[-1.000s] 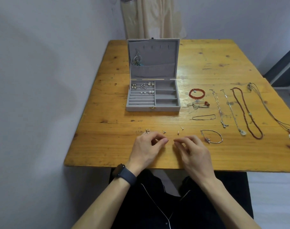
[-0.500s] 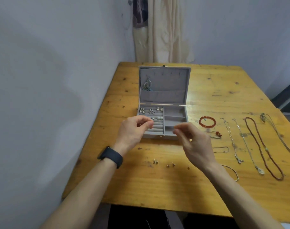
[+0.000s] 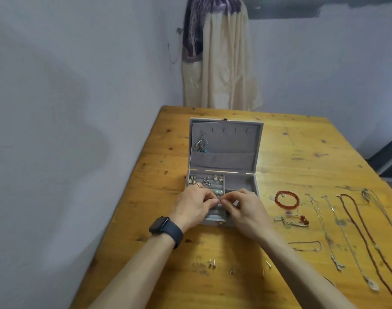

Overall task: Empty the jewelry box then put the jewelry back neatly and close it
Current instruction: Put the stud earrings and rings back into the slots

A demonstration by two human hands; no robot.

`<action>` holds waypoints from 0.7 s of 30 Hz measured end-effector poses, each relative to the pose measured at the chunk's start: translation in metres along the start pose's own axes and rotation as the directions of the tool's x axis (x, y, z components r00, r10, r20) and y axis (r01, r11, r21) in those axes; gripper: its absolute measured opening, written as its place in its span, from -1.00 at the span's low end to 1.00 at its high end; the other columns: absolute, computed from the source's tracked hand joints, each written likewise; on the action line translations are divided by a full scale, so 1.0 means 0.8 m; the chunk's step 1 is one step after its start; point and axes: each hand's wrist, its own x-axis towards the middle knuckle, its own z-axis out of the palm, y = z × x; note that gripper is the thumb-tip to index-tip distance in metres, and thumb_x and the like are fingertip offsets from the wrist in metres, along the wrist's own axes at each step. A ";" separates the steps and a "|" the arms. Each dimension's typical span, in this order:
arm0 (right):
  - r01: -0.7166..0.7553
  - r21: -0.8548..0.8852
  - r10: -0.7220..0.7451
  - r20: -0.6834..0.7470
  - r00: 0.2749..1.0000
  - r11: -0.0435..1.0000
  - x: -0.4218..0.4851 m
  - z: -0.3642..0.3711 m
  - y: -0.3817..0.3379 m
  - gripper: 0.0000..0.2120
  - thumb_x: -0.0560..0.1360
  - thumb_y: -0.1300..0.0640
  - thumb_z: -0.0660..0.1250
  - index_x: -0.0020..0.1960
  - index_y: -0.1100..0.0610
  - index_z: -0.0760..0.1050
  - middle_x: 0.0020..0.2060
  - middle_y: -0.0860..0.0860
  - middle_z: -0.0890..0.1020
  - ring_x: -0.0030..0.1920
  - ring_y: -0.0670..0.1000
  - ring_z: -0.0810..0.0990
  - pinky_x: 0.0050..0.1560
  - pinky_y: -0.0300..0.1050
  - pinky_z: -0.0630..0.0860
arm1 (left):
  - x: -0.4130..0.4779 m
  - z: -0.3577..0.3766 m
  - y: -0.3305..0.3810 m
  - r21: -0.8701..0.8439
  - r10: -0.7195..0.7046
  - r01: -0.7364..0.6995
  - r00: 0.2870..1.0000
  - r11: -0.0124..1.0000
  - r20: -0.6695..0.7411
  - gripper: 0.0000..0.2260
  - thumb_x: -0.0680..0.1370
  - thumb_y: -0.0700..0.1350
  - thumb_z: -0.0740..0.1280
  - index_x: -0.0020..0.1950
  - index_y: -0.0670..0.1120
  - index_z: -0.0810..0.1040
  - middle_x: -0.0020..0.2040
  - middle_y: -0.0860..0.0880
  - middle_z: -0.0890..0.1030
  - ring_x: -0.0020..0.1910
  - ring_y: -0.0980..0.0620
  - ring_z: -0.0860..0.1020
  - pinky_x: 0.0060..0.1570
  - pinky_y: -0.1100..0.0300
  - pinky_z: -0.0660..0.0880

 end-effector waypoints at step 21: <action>0.043 -0.071 -0.047 -0.045 0.998 0.997 -0.002 0.002 -0.013 -0.81 0.58 0.07 0.32 0.08 0.04 0.69 -0.04 0.00 0.67 -0.02 0.02 0.60 -0.02 -0.14 0.45 | -0.006 -0.001 0.000 0.036 0.031 -0.029 0.997 0.999 -0.066 -0.82 0.57 0.12 0.36 0.02 0.08 0.68 -0.05 0.11 0.50 -0.07 0.11 0.52 -0.13 0.16 0.50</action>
